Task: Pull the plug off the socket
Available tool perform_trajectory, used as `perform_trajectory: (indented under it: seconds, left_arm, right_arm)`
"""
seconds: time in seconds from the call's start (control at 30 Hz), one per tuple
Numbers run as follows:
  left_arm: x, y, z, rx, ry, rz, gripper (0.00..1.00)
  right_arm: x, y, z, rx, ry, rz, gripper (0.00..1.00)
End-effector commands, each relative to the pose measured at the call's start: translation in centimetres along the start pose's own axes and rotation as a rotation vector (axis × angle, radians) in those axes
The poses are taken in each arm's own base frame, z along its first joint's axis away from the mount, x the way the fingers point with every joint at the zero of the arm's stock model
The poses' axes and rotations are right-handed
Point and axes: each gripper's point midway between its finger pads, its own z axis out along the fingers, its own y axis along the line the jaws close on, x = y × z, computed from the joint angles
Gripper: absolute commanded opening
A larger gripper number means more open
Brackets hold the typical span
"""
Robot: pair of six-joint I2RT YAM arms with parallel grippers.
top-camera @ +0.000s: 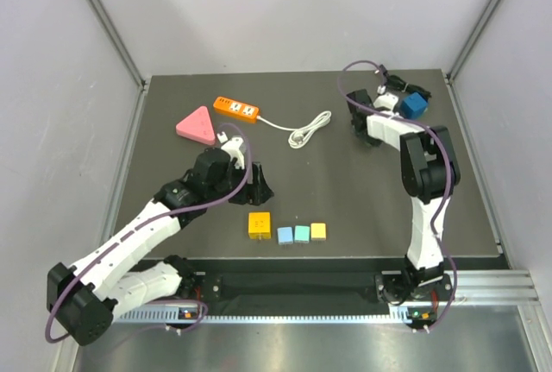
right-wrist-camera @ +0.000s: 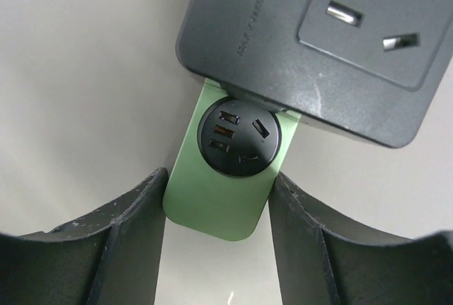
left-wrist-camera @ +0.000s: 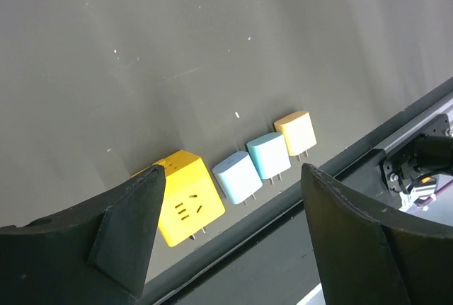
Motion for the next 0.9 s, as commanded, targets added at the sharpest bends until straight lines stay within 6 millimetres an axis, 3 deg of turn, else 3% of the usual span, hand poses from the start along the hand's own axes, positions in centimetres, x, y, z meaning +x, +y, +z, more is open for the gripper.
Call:
perform_trajectory:
  seconds: [0.0, 0.03, 0.1, 0.13, 0.2, 0.23, 0.37, 0.53, 0.63, 0.73, 0.87]
  left_arm:
    - [-1.2, -1.0, 0.5, 0.042, -0.027, 0.036, 0.82]
    - [-1.1, -0.9, 0.9, 0.036, -0.014, 0.039, 0.82]
    - [-1.1, -0.9, 1.4, 0.032, 0.003, 0.046, 0.82]
    - [-1.2, -1.2, 1.5, 0.041, 0.007, 0.048, 0.82]
    - [-1.1, -1.0, 2.0, 0.04, 0.02, 0.049, 0.82]
    - [-1.2, -1.2, 2.1, 0.045, 0.018, 0.05, 0.82]
    - [-1.1, -0.9, 3.0, 0.036, 0.034, 0.053, 0.84]
    - [-1.2, -1.1, 4.0, 0.048, 0.044, 0.051, 0.88]
    - [-1.9, -1.5, 5.1, 0.063, 0.036, 0.052, 0.9]
    - [-2.4, -1.6, 6.1, 0.064, 0.033, 0.06, 0.9]
    - [-3.0, -1.5, 9.4, 0.064, 0.054, 0.082, 0.89]
  right_arm:
    - [4.4, 5.5, -6.9, -0.217, 0.095, -0.012, 0.0]
    - [5.8, 6.1, -8.5, -0.248, 0.109, -0.019, 0.0]
    - [6.8, 7.1, -11.0, -0.304, 0.116, 0.027, 0.01]
    - [8.9, 7.6, -12.3, -0.332, 0.128, 0.007, 0.03]
    - [10.1, 8.4, -14.3, -0.374, 0.137, 0.029, 0.06]
    - [11.7, 8.9, -15.6, -0.402, 0.147, 0.002, 0.14]
    - [12.7, 10.0, -17.3, -0.453, 0.161, -0.065, 0.43]
    - [8.6, 10.0, -19.1, -0.514, 0.103, -0.146, 0.84]
    - [5.5, 7.9, -21.7, -0.576, 0.058, -0.19, 0.97]
    - [3.9, 6.1, -22.8, -0.593, 0.023, -0.189, 0.99]
    - [1.5, 2.3, -24.0, -0.634, -0.02, -0.188, 1.0]
